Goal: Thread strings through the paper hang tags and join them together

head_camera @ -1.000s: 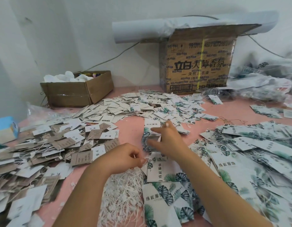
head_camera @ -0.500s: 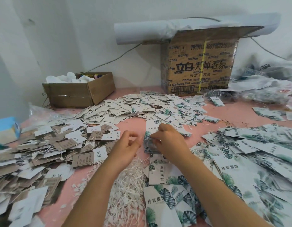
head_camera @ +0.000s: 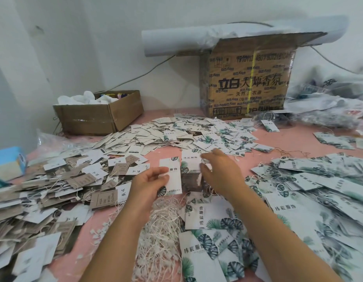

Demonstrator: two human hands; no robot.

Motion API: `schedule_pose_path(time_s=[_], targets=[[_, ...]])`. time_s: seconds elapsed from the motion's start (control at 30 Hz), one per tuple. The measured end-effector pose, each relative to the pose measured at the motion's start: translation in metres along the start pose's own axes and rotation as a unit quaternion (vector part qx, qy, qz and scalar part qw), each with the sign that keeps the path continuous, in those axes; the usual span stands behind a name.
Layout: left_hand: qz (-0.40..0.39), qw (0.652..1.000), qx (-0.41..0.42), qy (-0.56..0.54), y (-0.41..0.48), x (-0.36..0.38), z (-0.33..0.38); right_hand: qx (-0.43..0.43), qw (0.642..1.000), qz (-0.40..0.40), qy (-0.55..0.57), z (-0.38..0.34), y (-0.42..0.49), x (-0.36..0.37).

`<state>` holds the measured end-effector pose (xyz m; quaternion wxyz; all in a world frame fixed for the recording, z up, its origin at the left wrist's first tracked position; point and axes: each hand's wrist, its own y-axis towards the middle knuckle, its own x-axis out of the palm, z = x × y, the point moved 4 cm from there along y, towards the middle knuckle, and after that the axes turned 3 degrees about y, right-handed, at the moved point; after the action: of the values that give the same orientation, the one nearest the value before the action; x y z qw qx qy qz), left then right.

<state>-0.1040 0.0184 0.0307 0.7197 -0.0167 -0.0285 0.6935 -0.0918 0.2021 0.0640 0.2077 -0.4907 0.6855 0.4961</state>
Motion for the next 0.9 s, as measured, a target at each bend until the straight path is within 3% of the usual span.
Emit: schedule_pose_path(time_s=[0.1, 0.23, 0.53, 0.77, 0.9], targets=[[-0.003, 1.000, 0.010, 0.024, 0.000, 0.001, 0.000, 0.142, 0.984, -0.047, -0.097, 0.033, -0.001, 0.002], [-0.019, 0.998, 0.031, 0.046, -0.001, 0.003, 0.001, 0.212, 0.959, -0.112, -0.154, 0.048, -0.009, 0.015], [-0.034, 0.997, 0.042, 0.048, -0.003, 0.008, 0.005, 0.252, 0.958, -0.120, -0.066, 0.053, -0.009, 0.014], [-0.025, 0.997, 0.054, 0.043, -0.002, 0.007, 0.007, 0.248, 0.964, -0.067, -0.062, 0.052, -0.008, 0.008], [-0.036, 0.995, 0.068, 0.063, -0.004, 0.009, 0.010, 0.256, 0.966, -0.023, 0.030, 0.053, -0.006, 0.004]])
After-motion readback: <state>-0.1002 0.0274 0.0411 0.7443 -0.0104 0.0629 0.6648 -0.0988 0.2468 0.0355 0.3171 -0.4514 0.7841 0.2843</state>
